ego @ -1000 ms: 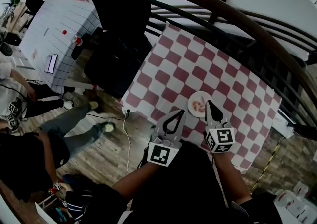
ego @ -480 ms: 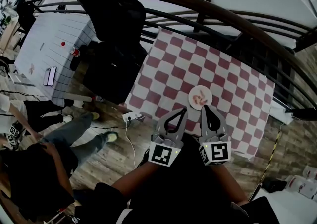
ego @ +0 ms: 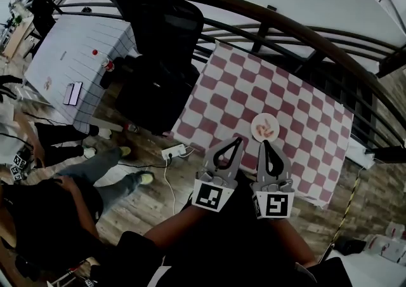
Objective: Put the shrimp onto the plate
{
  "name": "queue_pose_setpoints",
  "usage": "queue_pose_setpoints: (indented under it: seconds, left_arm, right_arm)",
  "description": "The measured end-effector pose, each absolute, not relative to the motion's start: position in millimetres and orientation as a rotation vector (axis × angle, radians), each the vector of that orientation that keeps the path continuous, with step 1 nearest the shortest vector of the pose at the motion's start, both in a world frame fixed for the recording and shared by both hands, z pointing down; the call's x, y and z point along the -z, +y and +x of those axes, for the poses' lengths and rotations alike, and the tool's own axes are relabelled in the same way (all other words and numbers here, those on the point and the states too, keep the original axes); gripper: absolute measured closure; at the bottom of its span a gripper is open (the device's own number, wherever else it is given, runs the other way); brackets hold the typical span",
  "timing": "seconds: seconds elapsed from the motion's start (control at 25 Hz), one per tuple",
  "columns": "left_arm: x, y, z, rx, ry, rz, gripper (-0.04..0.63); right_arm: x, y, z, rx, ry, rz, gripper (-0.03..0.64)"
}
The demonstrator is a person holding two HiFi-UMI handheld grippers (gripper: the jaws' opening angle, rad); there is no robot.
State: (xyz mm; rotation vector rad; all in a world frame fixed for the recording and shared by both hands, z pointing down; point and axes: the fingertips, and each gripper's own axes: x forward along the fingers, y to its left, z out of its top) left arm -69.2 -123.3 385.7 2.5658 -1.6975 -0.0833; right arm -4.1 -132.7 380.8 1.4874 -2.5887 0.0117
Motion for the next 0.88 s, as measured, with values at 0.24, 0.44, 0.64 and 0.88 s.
queue_pose_setpoints:
  seconds: [0.24,0.44,0.64,0.88]
  left_arm:
    - [-379.7,-107.1,-87.4,0.135,-1.711,2.555,0.588]
    - [-378.6,-94.6,-91.3,0.156,-1.698,2.575,0.588]
    - [-379.2,-85.9,-87.8,0.15,-1.644,2.618,0.588]
    - [-376.0,-75.9,-92.1,0.158,-1.601,2.651,0.588]
  right_arm:
    - [-372.9,-116.8,-26.0,0.042,-2.597,1.474,0.618]
    - [-373.8,-100.0,-33.4,0.073,-2.593,1.49,0.618]
    - [-373.2,-89.1,-32.9,0.099,-2.57,1.53,0.618]
    - [-371.1,-74.8,-40.4,0.119,-2.546,1.542,0.618]
